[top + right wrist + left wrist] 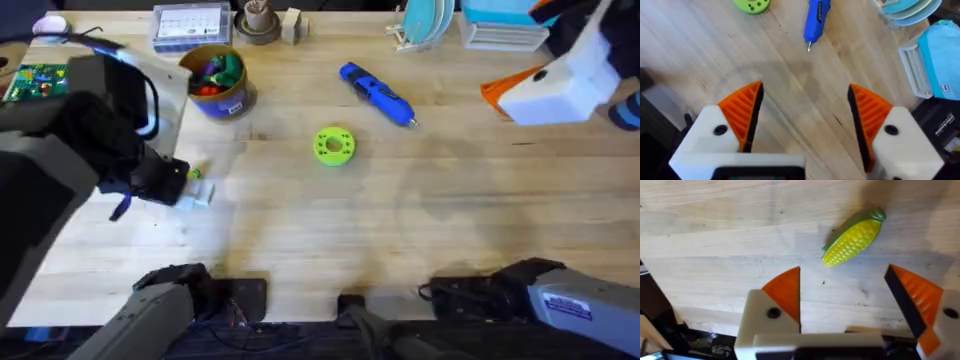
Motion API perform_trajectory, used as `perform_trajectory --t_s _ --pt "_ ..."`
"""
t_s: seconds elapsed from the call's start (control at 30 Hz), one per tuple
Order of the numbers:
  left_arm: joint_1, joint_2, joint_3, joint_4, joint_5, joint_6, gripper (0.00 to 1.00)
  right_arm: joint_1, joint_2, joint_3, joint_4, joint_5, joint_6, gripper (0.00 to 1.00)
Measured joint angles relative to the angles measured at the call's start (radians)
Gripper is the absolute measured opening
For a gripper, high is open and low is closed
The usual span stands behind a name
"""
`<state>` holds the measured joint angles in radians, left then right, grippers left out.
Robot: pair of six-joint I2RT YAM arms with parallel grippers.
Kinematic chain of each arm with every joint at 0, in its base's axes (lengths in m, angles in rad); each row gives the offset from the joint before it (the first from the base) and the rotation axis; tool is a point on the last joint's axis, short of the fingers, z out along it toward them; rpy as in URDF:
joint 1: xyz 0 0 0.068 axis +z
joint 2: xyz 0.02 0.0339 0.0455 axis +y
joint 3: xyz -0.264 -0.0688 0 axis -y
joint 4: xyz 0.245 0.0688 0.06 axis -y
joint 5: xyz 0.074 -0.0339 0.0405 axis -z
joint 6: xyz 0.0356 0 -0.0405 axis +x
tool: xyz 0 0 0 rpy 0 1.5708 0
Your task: Pick up the gripper from the table and insert it into the empty holder that is missing its gripper. Then pick up a screw, insert it into the mounting hole, and use the screwdriver to tighten it. Finally, clean up the table by picking up the vegetable and placing it into the bucket.
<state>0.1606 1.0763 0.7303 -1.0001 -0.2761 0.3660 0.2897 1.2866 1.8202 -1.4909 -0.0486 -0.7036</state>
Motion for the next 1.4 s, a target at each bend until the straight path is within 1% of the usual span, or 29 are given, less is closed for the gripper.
perform_trajectory --t_s 0.17,0.33,0.5,0.77,0.8,0.83,0.93,1.03,1.07,1.17,1.2,1.4 --pt "0.002 0.044 -0.098 0.046 0.030 0.090 0.993 0.000 0.028 0.000 0.003 0.000 0.000 0.994" --pt "0.002 0.071 -0.122 0.112 0.050 0.150 0.993 0.000 0.063 0.000 0.004 0.000 0.000 0.994" --pt "0.002 0.083 -0.123 0.206 0.064 0.166 0.993 0.000 0.077 0.000 0.006 0.000 0.000 0.994" --pt "0.035 0.094 -0.121 0.218 0.100 0.184 0.994 0.000 0.078 0.000 0.004 0.000 0.000 0.994" --pt "0.035 0.094 -0.121 0.218 0.104 0.184 0.948 0.000 0.078 0.000 0.002 0.000 0.000 0.994" --pt "0.035 0.095 -0.121 0.217 0.108 0.183 0.881 0.000 0.078 0.000 0.001 0.000 0.000 0.994" --pt "0.036 0.111 -0.124 0.253 0.105 0.179 0.593 0.000 0.078 0.000 0.001 0.000 0.000 0.994" --pt "0.037 0.121 -0.124 0.256 0.103 0.180 0.289 0.000 0.078 0.000 -0.003 0.000 0.000 0.994" --pt "0.037 0.121 -0.124 0.257 0.103 0.179 0.210 0.000 0.078 0.000 -0.003 0.000 0.000 0.995" --pt "0.036 0.121 -0.124 0.258 0.105 0.178 0.041 0.000 0.078 0.000 -0.003 0.000 0.000 0.994" --pt "0.036 0.119 -0.124 0.258 0.105 0.179 0.019 0.000 0.078 0.000 -0.004 0.000 0.000 0.994" --pt "0.036 0.112 -0.124 0.251 0.101 0.179 0.024 0.000 0.078 0.000 -0.004 0.000 0.000 0.994"
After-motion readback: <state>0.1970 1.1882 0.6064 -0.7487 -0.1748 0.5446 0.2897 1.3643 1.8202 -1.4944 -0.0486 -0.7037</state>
